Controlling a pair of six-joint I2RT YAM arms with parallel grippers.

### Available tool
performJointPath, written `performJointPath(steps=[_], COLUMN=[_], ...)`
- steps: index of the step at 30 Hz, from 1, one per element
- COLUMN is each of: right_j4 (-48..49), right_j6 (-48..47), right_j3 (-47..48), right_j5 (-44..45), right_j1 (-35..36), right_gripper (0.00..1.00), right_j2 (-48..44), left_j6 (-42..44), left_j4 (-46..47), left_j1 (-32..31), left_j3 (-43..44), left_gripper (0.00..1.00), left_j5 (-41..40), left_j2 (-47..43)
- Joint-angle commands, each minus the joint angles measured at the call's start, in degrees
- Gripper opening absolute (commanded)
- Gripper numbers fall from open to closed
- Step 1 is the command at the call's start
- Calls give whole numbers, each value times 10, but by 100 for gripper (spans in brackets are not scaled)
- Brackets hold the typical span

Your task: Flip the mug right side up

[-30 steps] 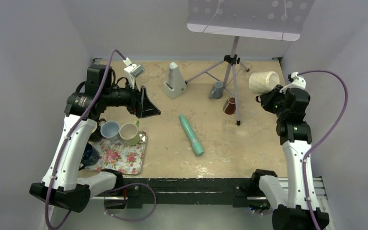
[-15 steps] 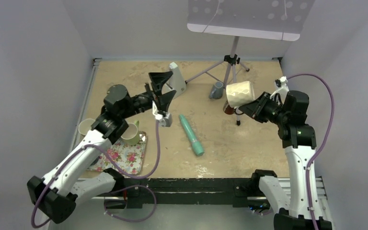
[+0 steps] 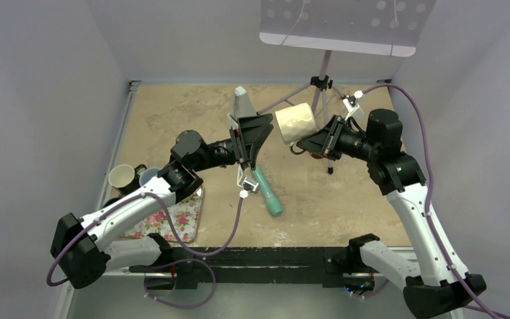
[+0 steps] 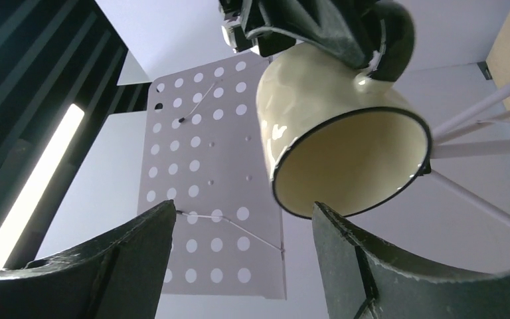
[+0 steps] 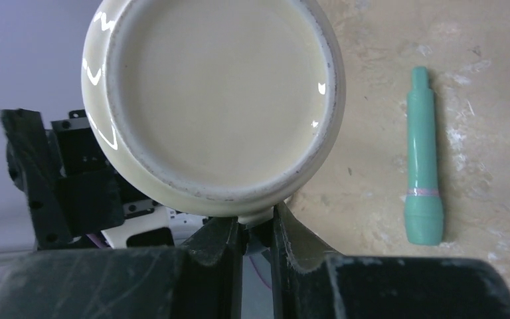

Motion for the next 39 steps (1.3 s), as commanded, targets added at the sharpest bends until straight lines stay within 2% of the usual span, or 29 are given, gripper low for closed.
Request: performJointPath(steps=[1,6,9,16,17,19,20,22,23,26,27,29,30,31,33,34,36,39], right_j4=[136,138,126,119,119,120,121,119,109,57,46,34,31,29,24,22,20,29], right_j6=[59,59,45,29,26,21,19,14,6,-39,-47,-59,-65,-71,-81,-87,-98,-115], right_j3=[48,69,88,113,115,119,123,137,147,181,189,199,203,207,212,212,208,189], right_j5=[-12,-3,3,-7,-12,-21,-22,-21,-16,10,17,32,42,52,68,77,89,86], right_j1=[20,45,57,90,93,95,95,94,95,95,94,94,95,95,94,94,95,95], right_gripper=[0,0,0,0,0,0,0,0,0,37,46,83,95,98,99,99,99,99], right_j2=[1,27,48,83,90,99,102,109,115,133,138,145,146,146,145,144,142,137], left_j6=[49,48,49,41,41,32,28,23,15,-50,-92,-192,-235,-283,-379,-426,-504,-553], left_j4=[-5,-18,-4,-11,-16,-18,-18,-52,-85,-245,-335,-506,-593,-664,-811,-911,-1046,-1168], left_j1=[0,0,0,0,0,0,-1,0,0,3,4,5,7,11,27,39,78,166], left_j3=[19,39,56,87,90,90,87,82,79,94,113,163,185,206,246,268,299,280], left_gripper=[77,77,66,60,55,9,0,0,0,0,0,0,0,0,0,0,0,0], left_j5=[-10,-25,-34,-84,-86,-89,-96,-124,-144,-211,-236,-280,-294,-305,-312,-305,-273,-233], left_j2=[5,16,31,52,53,53,50,37,25,-21,-34,-49,-54,-58,-58,-54,-38,-46])
